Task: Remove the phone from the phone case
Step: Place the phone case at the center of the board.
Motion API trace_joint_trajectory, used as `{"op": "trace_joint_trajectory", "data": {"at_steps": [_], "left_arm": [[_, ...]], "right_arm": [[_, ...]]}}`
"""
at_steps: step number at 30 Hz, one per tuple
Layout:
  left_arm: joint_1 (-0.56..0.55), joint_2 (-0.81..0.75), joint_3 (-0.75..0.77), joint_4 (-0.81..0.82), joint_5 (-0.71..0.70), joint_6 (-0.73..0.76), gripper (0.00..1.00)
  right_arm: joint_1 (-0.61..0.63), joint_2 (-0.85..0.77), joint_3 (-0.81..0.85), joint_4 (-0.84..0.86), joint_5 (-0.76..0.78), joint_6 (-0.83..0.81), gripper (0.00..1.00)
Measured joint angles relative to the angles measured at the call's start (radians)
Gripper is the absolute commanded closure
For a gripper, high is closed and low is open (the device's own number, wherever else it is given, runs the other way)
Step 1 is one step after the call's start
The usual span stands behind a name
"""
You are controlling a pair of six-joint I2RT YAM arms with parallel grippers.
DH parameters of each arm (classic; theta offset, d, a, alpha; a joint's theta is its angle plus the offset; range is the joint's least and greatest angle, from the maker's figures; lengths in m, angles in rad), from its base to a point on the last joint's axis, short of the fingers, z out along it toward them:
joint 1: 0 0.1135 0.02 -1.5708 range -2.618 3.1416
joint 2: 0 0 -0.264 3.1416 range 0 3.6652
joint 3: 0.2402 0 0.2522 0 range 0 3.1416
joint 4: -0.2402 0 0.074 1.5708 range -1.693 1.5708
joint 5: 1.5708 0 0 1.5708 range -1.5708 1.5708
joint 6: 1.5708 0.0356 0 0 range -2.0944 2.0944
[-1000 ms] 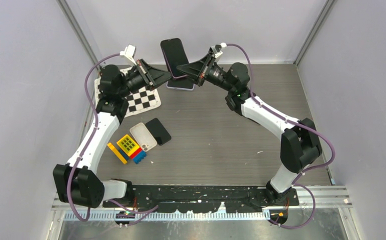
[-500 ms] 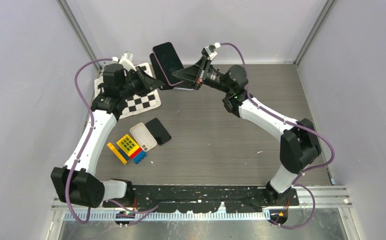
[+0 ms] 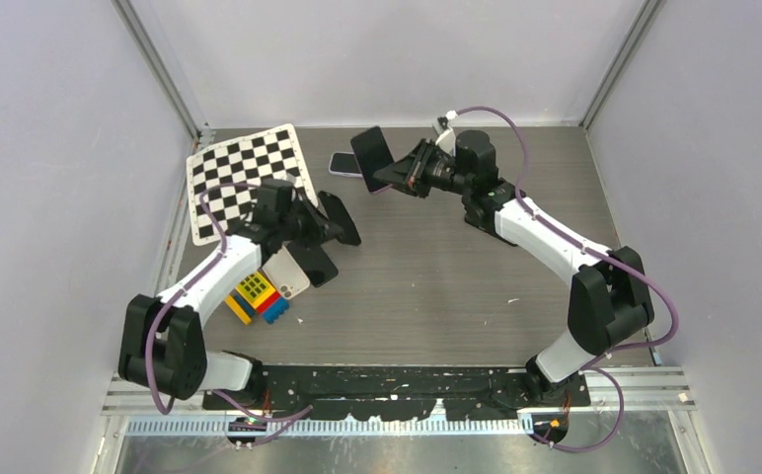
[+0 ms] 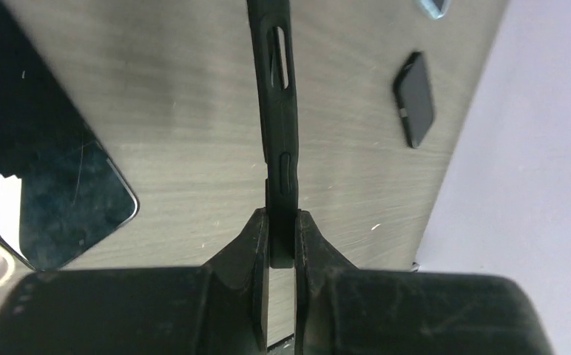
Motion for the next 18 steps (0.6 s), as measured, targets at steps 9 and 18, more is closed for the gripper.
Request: {"op": "trace_joint_trajectory", "data": {"at_steps": [9,18], "left_arm": [[-0.081,0.111,-0.084,0.103,-0.109,-0.148,0.98],[-0.088,0.282,-0.084,0.225,-0.097,-0.193,0.41]], "right_arm": [[0.002,0.056,-0.005,-0.29,0.058,-0.189,0.99],[0.005,0.195,-0.013,-0.359,0.071,-0.268,0.99]]}}
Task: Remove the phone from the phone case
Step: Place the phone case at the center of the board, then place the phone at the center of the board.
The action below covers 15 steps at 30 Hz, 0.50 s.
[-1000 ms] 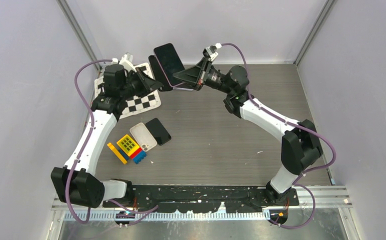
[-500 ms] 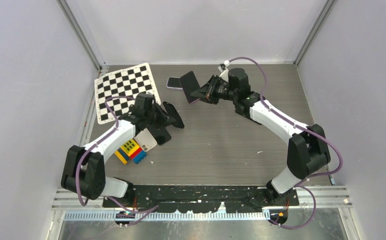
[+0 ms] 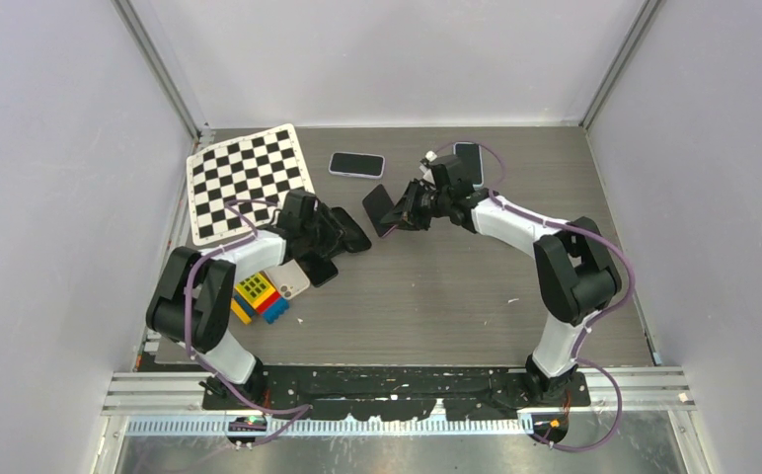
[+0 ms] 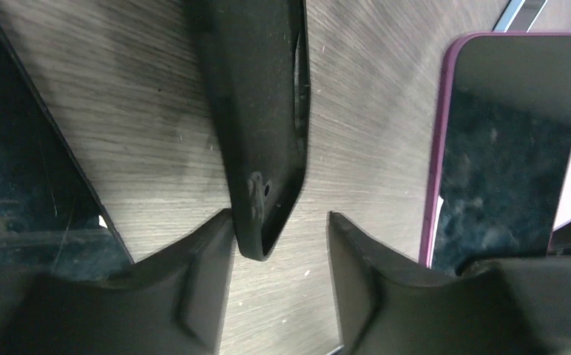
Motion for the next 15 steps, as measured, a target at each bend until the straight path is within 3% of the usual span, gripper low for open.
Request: {"op": "trace_joint_trajectory", "data": {"at_steps": [7,15], "left_arm": [[-0.002,-0.002,0.0,-0.038,-0.005,-0.002,0.21],[-0.002,-0.058,0.013,-0.142,-0.028,0.024,0.17]], "right_arm": [[-0.001,0.049,0.002,-0.003,-0.012,-0.042,0.99],[-0.013,0.17,0.065,-0.03,-0.057,-0.148,0.99]]}}
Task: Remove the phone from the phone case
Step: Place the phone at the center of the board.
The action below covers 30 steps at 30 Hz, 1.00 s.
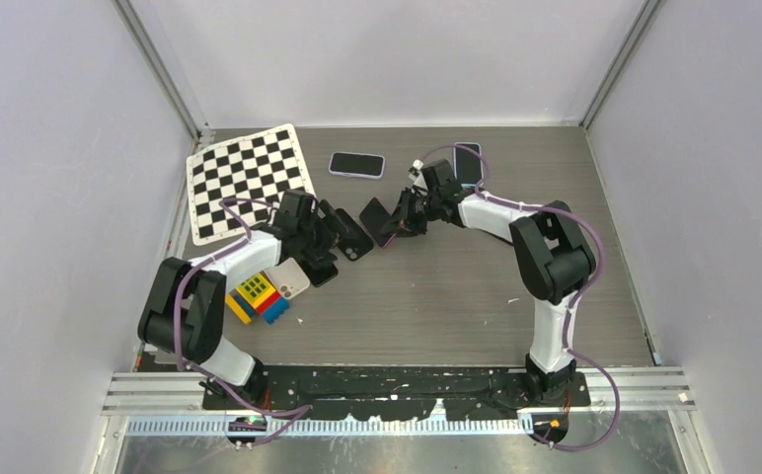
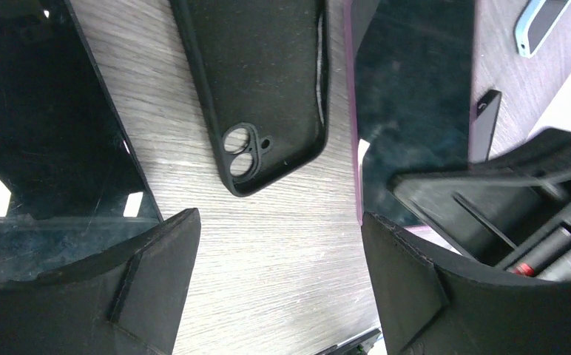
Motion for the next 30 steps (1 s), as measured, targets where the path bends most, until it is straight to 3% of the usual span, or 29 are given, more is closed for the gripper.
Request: {"op": "trace_joint_trajectory", "data": {"at_steps": [14,23,30], "left_arm": [[0.0,-0.111,0.002,-0.026,0.0,0.027,0.17],[0.0,-0.142,0.002,-0.04,-0.005,0.043,0.17],[0.0,-0.142,-0.004,-0.042,-0.008,0.042,0.17]], "right_arm": [[-0.063,0.194,0.153,-0.015,-0.163,-0.178,0.97],[-0.061,0.255,0.173,0.065,-0.217,-0.161,0.92],[-0.039,0.286,0.188,0.092,-0.199,-0.159,0.71]]}}
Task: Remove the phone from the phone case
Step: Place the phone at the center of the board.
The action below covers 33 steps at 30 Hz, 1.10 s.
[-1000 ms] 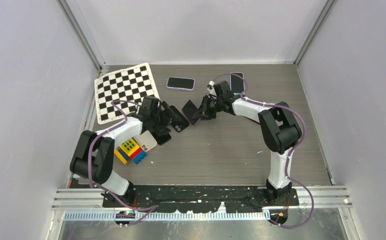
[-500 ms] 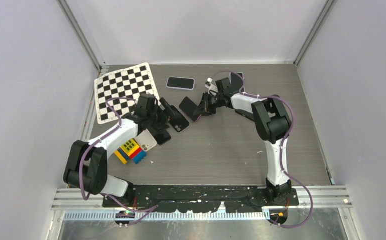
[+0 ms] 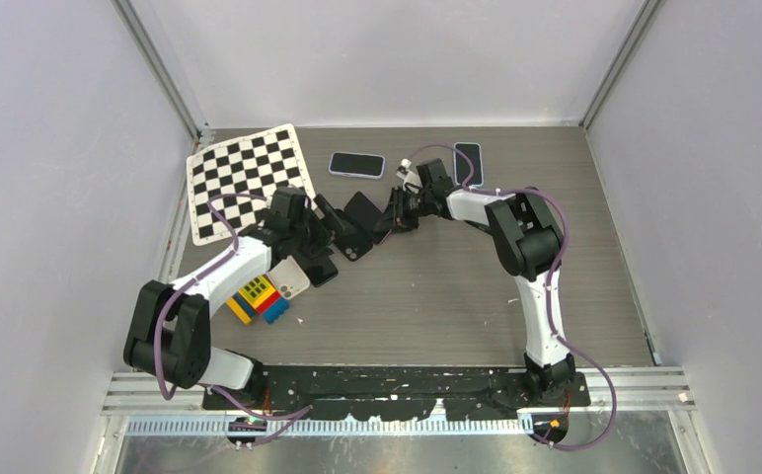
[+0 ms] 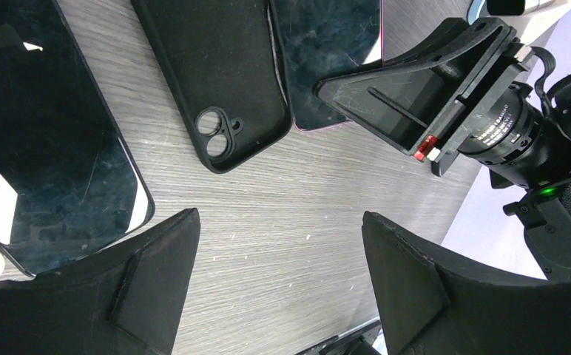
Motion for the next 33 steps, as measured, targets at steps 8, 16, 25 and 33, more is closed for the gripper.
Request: {"op": "trace_joint_trajectory", "data": {"at_steps": [8,16,25,33], "left_arm": [[0.0,-0.024,-0.011,-0.012,-0.016,0.002,0.17],[0.0,-0.041,-0.011,-0.038,-0.039,0.023,0.16],[0.0,-0.058,-0.011,-0.066,-0.059,0.036,0.16],[0.0,-0.079,-0.011,-0.088,-0.068,0.06,0.15]], "right_arm": [[0.008,0.001,0.032,-0.095,0.069,-0.002,0.48],[0.05,-0.029,0.112,-0.255,0.196,-0.082,0.27],[0.068,-0.059,0.161,-0.415,0.396,-0.193,0.22],[0.066,-0.124,0.128,-0.525,0.554,-0.274,0.15]]}}
